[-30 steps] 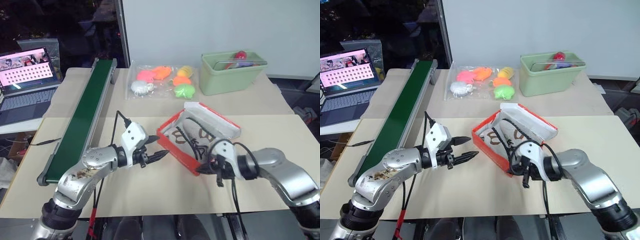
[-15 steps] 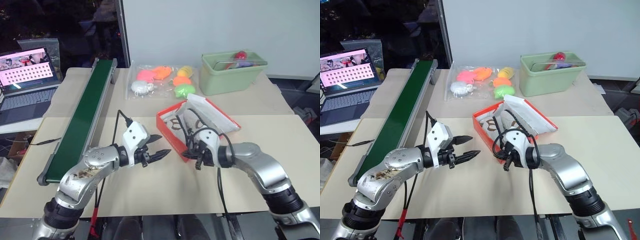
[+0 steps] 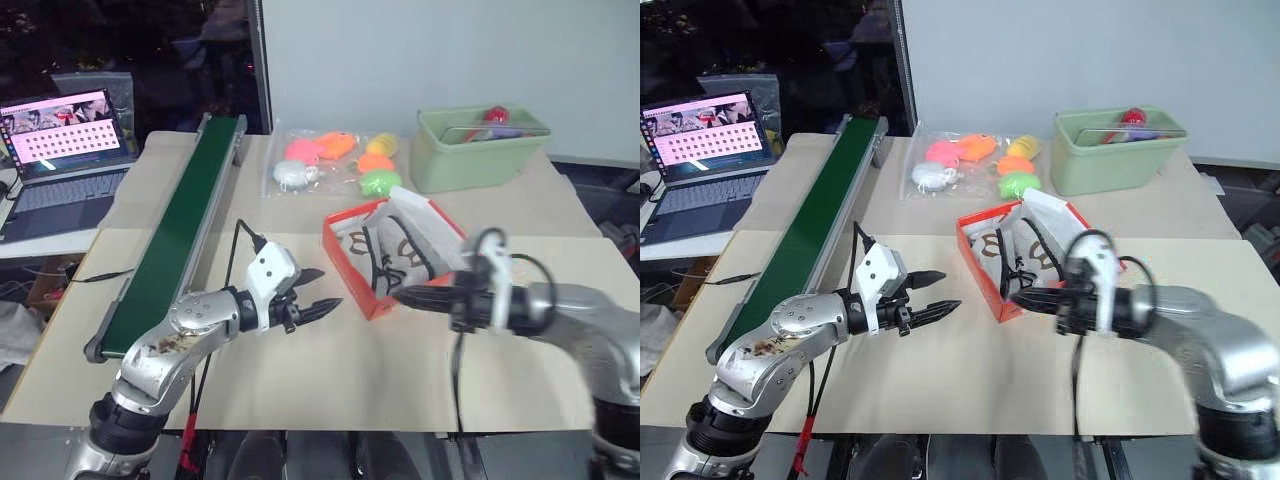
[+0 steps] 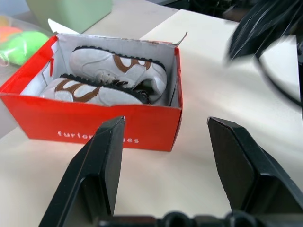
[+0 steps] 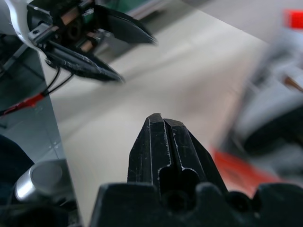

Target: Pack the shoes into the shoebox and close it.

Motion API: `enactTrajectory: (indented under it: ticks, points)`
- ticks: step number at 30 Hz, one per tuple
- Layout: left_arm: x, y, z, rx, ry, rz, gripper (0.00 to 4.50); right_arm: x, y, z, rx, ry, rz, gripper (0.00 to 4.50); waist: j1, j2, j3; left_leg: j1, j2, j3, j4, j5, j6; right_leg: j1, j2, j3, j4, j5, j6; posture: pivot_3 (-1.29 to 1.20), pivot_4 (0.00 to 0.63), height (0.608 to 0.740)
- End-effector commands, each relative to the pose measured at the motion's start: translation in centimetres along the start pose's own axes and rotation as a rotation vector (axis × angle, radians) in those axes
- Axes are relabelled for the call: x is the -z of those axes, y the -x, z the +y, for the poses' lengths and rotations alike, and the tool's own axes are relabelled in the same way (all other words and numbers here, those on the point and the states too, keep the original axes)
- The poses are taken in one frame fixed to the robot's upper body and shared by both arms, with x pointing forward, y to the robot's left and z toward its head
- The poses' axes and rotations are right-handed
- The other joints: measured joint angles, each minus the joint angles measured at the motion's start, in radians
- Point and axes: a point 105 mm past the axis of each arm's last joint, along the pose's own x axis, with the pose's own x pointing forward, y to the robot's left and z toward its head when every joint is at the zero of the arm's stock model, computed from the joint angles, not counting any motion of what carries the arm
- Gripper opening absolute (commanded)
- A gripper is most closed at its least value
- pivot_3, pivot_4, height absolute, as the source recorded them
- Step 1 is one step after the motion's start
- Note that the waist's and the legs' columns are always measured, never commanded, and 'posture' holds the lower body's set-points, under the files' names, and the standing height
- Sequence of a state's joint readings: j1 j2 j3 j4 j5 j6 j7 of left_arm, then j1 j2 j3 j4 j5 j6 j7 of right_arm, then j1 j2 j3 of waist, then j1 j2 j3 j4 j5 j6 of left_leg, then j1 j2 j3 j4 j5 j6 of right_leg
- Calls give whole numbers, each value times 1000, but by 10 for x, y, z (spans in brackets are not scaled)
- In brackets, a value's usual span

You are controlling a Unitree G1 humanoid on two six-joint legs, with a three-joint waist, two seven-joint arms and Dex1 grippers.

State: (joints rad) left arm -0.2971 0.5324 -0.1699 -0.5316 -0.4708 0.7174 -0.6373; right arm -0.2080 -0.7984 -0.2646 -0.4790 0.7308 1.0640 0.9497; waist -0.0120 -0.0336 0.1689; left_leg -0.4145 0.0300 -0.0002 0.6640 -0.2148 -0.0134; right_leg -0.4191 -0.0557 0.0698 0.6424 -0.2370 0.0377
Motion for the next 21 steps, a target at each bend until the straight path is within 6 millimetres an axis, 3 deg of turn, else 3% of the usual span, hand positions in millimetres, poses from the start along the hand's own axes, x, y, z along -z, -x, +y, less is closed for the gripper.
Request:
enactTrajectory:
  ticks: [1, 7, 9, 13, 21]
  points:
    - [-10, 1, -1, 3, -42, -37, 2934, 22, 21, -30, 167, -41, 52, 36, -3, 0, 0, 0, 0, 0, 0, 0, 0, 0, 0, 0, 0, 0, 0, 0, 150, 729]
    - [-12, 1, 0, 4, -49, -37, 2934, 59, 5, -70, 441, -40, 140, 36, -26, 0, 0, 2, 0, 2, 0, 0, 0, 0, 1, 3, 2, 0, 0, 0, 150, 729]
    - [-12, 2, 0, 3, -50, -36, 2934, 61, 0, -77, 488, -27, 134, 36, -30, 0, 0, 2, 0, 2, 0, 0, 0, -1, 1, 3, 2, -1, 1, 0, 150, 729]
    - [-12, 3, -2, 3, -50, -33, 2934, 61, -21, -109, 666, -88, 65, 36, -35, 0, 0, 1, 0, 2, 1, 0, 0, -1, 0, 3, 2, 0, 0, 0, 150, 729]
    - [-13, 5, 1, -13, -49, -32, 2934, 68, -17, -130, 784, -40, 111, 36, -12, 1, 0, -1, -1, 1, 1, 0, 0, -2, -1, 2, 1, 0, 0, 0, 150, 729]
